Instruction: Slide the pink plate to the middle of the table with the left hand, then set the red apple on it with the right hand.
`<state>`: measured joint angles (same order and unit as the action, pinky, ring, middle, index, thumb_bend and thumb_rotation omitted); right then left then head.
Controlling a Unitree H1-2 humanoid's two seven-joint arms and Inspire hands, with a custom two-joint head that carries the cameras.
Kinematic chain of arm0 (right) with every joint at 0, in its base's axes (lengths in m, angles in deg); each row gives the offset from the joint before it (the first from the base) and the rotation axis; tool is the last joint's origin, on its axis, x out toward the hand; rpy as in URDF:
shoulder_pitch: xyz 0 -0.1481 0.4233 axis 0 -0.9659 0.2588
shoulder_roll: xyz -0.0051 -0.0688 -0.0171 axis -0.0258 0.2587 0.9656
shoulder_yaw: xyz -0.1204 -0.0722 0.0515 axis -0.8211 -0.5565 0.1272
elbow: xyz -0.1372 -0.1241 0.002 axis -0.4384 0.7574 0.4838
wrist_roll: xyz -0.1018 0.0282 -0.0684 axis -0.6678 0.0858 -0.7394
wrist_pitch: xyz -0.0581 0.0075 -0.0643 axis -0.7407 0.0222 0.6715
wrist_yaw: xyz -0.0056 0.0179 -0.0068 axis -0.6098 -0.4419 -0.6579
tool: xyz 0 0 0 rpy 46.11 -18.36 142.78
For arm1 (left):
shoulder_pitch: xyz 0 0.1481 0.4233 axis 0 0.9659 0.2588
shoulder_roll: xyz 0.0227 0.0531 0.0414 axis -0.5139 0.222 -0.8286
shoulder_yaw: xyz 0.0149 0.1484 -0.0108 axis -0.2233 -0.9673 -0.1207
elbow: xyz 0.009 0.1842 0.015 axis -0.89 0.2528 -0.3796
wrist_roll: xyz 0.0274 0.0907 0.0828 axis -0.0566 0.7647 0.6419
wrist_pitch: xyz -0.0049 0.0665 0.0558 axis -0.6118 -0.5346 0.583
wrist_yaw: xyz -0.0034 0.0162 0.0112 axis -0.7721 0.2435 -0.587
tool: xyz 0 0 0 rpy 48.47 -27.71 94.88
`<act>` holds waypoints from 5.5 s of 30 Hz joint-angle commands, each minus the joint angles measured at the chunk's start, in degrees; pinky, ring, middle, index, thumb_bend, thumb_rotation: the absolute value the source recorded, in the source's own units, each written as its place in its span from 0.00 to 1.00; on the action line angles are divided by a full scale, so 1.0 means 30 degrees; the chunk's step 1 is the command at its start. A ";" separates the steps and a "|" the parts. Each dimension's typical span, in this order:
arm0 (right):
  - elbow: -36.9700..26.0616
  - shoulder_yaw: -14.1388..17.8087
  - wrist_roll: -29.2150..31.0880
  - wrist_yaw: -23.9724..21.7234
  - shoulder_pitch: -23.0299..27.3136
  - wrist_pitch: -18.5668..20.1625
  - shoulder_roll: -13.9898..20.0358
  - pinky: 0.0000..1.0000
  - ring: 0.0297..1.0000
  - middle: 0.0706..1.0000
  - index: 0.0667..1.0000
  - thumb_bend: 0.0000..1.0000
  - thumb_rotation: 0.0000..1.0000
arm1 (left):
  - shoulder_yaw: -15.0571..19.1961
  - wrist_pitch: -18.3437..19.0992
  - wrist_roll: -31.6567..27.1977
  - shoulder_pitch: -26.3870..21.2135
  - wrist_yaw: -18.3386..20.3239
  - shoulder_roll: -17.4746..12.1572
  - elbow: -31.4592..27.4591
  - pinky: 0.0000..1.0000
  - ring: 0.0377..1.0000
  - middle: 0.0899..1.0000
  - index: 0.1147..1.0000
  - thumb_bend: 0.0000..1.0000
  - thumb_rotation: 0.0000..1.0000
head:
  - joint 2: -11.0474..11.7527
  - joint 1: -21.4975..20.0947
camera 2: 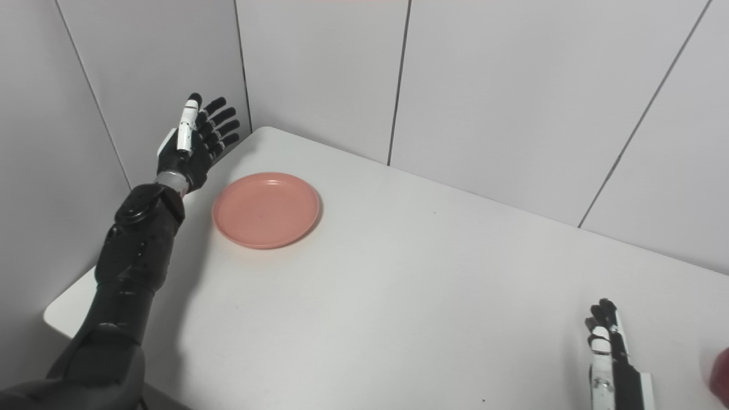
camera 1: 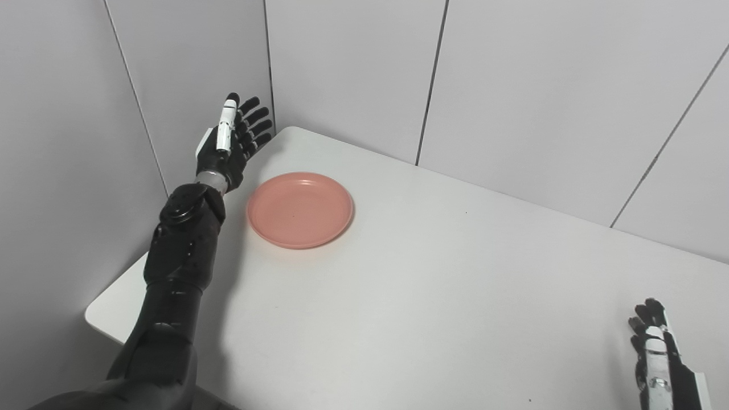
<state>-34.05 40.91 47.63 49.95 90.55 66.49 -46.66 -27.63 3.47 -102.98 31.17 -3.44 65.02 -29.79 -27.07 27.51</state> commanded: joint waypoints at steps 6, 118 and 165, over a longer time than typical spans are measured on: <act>-0.0935 0.0159 0.0454 -0.0110 0.0545 0.0343 -0.0011 1.00 0.98 0.97 0.97 0.00 1.00 | 0.0586 -0.1047 -0.0656 -0.0694 0.0315 -0.0959 0.0308 0.85 0.84 0.83 0.80 0.39 1.00 | -0.0087 0.0079; -0.1549 0.0324 0.0216 0.0107 0.0608 0.0973 -0.0115 1.00 0.95 0.94 0.95 0.00 1.00 | -0.1900 -0.2644 -0.0897 0.0799 0.1603 0.0118 0.3017 0.83 0.84 0.83 0.80 0.39 1.00 | -0.0622 -0.0072; -0.1478 0.0322 -0.0132 0.0116 0.0469 0.0735 -0.0228 0.98 0.92 0.92 0.93 0.04 1.00 | -0.3065 0.0304 -0.0512 0.1030 0.0123 0.2457 -0.0438 0.87 0.86 0.86 0.83 0.37 1.00 | -0.1149 -0.0599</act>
<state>-36.91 41.58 46.90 50.20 90.65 70.00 -47.19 -36.33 3.71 -104.82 35.98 -2.96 72.26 -30.25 -30.50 25.75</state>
